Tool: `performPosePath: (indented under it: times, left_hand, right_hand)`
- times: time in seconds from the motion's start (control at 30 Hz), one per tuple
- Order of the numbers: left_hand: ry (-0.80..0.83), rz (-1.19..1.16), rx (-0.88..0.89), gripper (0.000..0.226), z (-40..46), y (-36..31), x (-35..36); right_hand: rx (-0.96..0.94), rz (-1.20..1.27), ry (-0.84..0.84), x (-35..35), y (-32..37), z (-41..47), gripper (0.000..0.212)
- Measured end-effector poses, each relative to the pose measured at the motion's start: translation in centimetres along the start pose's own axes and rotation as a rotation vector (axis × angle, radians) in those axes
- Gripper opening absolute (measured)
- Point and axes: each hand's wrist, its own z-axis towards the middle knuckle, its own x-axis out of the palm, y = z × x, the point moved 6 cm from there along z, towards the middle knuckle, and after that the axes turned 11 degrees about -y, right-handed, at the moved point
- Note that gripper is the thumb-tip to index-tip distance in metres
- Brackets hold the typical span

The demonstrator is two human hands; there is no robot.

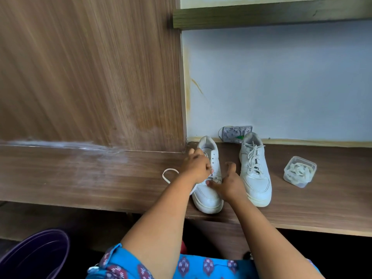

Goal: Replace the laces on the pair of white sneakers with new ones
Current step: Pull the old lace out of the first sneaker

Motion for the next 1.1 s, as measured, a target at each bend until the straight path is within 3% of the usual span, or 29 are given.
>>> performPosePath:
  times: [0.07, 0.2, 0.27, 0.37, 0.47, 0.57, 0.63, 0.7, 0.8, 0.9, 1.0, 1.1]
  left_hand:
    - [-0.014, -0.165, -0.027, 0.015, 0.0, -0.6, -0.5]
    - [0.000, -1.505, -0.365, 0.022, -0.9, 1.0, -4.7]
    - [-0.073, -1.981, -0.414, 0.018, -1.2, 3.4, -6.6]
    - [-0.114, -2.196, -0.424, 0.019, -1.8, 5.3, -6.6]
    - [0.060, -1.955, -0.409, 0.015, -1.8, 4.0, -5.6]
    - [0.287, -1.219, -0.339, 0.009, -2.3, 2.6, -4.4]
    - [0.592, -0.851, -0.289, 0.011, -3.9, 2.1, -2.7]
    - [0.787, -0.803, -0.288, 0.008, -5.2, 1.9, -2.3]
    - [0.815, -1.055, -0.213, 0.010, -5.3, 1.1, -4.4]
    - [0.818, -1.030, -0.207, 0.009, -5.7, 1.6, -5.2]
    - [0.784, -0.713, -0.329, 0.010, -5.6, 3.1, -4.0]
    - [0.537, -0.325, -0.313, 0.007, -3.4, 3.7, -2.6]
  right_hand:
    - [0.000, 0.002, 0.002, 0.0, 0.0, 0.0, 0.090]
    - [0.003, -0.010, 0.007, -0.1, -0.1, 0.0, 0.089]
    - [-0.006, -0.016, 0.008, -0.2, 0.0, -0.1, 0.088]
    - [-0.045, -0.035, -0.011, -0.2, 0.6, -0.3, 0.084]
    - [-0.071, -0.050, -0.021, -0.1, 0.7, -0.4, 0.078]
    - [-0.084, -0.035, -0.019, -0.1, 0.6, -0.3, 0.078]
    - [-0.136, -0.016, -0.054, -0.4, 0.9, -0.4, 0.075]
    - [-0.250, -0.011, -0.071, -0.3, 1.5, -0.5, 0.067]
    - [-0.370, -0.019, -0.082, -0.2, 2.1, -0.4, 0.043]
    - [-0.360, 0.069, -0.184, -1.0, 2.0, -0.4, 0.010]
    - [-0.338, 0.216, -0.264, -2.1, 2.1, -0.6, 0.020]
    - [-0.394, 0.213, -0.340, -3.1, 2.3, -0.3, 0.035]
